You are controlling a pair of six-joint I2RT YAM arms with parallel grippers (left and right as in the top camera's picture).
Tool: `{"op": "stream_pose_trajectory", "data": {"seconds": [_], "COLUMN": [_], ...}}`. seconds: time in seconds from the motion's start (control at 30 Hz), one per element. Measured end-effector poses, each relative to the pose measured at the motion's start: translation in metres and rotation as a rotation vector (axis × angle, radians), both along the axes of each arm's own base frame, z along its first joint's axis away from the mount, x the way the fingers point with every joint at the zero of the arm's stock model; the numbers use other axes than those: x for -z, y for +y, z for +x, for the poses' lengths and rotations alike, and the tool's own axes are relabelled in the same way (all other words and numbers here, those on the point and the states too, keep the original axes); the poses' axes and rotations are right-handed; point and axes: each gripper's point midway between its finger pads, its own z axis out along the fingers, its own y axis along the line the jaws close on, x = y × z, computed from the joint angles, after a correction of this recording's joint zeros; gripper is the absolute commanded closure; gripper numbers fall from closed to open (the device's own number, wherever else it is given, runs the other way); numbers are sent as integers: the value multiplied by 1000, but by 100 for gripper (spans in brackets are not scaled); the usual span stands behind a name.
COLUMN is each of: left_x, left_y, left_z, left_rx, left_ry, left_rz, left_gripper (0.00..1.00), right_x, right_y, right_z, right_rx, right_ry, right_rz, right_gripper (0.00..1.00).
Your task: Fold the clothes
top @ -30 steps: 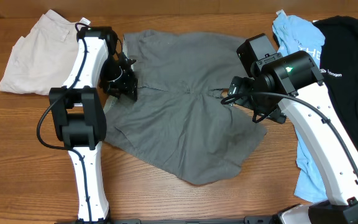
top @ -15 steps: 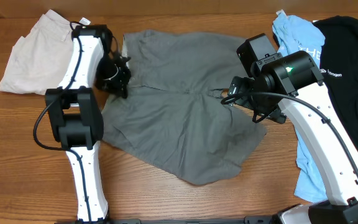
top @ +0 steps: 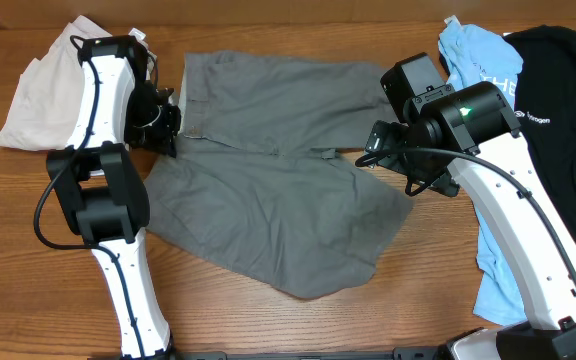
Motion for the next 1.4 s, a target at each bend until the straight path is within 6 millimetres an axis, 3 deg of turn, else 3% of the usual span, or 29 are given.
{"op": "stream_pose_trajectory", "data": {"seconds": [0.1,0.13,0.2,0.23,0.27,0.33,0.57,0.7,0.83,0.97,1.1,1.23,1.3,1.4], "left_x": [0,0,-1,-2,-2,-3,-8,-30,-76,-154,-235,-293,-311,-327], "left_y": [7,11,20,25,28,36,49,53,51,47,43,38,37,34], "left_z": [-6,-10,-16,-18,-19,-22,-29,-17,11,21,3,-24,-36,-48], "left_rx": [-20,-25,-37,-39,-40,-51,-66,-78,-104,-133,-155,-187,-199,-218], "left_ry": [33,48,76,86,92,101,130,73,-112,-344,-551,-700,-746,-792], "left_rz": [59,82,137,167,185,222,257,264,254,240,244,242,242,236], "left_gripper": [93,82,40,27,19,15,18,16,14,12,12,12,11,11], "right_x": [0,0,0,0,0,0,0,0,-3,-23,-48,-58,-50,-15], "right_y": [0,0,0,0,0,0,0,-1,0,-2,-8,-1,13,33], "right_z": [0,0,0,0,0,0,0,-2,-4,-21,-51,-75,-82,-98], "right_rx": [0,0,0,0,0,0,0,29,58,75,89,72,53,34], "right_ry": [0,0,1,0,0,1,0,8,-4,-52,-98,-104,-88,-9], "right_rz": [0,0,0,0,0,0,0,2,10,40,72,97,103,77], "right_gripper": [0,0,0,0,0,0,0,0,0,0,0,0,0,0]}}
